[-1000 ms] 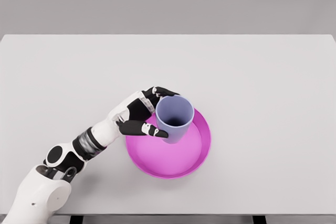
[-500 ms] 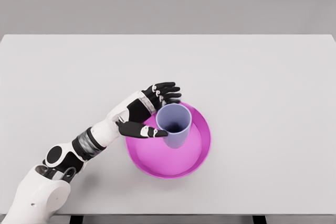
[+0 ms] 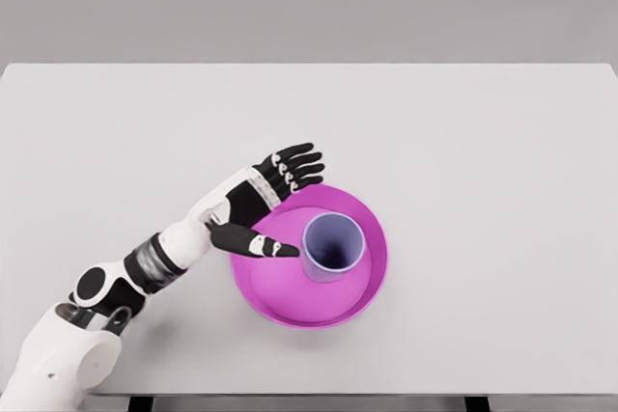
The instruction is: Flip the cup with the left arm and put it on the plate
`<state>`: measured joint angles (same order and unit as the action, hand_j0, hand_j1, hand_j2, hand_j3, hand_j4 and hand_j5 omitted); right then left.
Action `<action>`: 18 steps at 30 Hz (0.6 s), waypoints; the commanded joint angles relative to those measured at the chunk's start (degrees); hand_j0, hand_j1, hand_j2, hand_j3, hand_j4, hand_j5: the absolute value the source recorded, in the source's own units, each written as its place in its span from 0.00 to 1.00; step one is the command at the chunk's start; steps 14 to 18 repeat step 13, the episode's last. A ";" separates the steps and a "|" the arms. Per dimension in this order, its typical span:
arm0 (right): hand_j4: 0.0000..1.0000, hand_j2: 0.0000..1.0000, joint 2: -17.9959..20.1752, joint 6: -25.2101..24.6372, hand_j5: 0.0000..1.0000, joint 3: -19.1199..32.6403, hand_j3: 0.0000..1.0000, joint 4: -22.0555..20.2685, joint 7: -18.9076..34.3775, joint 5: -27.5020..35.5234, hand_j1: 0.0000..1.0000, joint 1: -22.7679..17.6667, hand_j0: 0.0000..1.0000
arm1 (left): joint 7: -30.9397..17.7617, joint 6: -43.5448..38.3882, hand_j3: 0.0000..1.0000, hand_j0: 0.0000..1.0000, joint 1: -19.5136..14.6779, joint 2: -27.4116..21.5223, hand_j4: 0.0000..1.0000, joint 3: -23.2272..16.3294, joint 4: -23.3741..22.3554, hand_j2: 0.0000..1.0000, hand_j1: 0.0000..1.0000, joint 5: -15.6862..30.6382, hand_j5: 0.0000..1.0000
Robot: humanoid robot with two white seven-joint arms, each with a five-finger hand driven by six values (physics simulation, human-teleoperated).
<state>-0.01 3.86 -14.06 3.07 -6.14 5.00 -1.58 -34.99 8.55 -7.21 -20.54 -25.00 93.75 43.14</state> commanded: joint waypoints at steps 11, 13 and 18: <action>1.00 1.00 0.01 0.00 1.00 0.00 1.00 0.01 -0.01 0.01 1.00 0.09 1.00 | -0.01 11.04 1.00 1.00 -7.03 -34.66 1.00 3.46 2.75 1.00 1.00 -14.40 1.00; 1.00 1.00 0.01 0.00 1.00 0.00 1.00 0.01 -0.01 0.01 1.00 0.00 1.00 | -0.01 16.49 1.00 1.00 -7.03 -34.66 1.00 3.46 2.40 1.00 1.00 -13.43 1.00; 1.00 1.00 0.01 0.00 1.00 0.00 1.00 0.01 -0.01 0.01 1.00 0.00 1.00 | -0.01 16.49 1.00 1.00 -7.03 -34.66 1.00 3.46 2.40 1.00 1.00 -13.43 1.00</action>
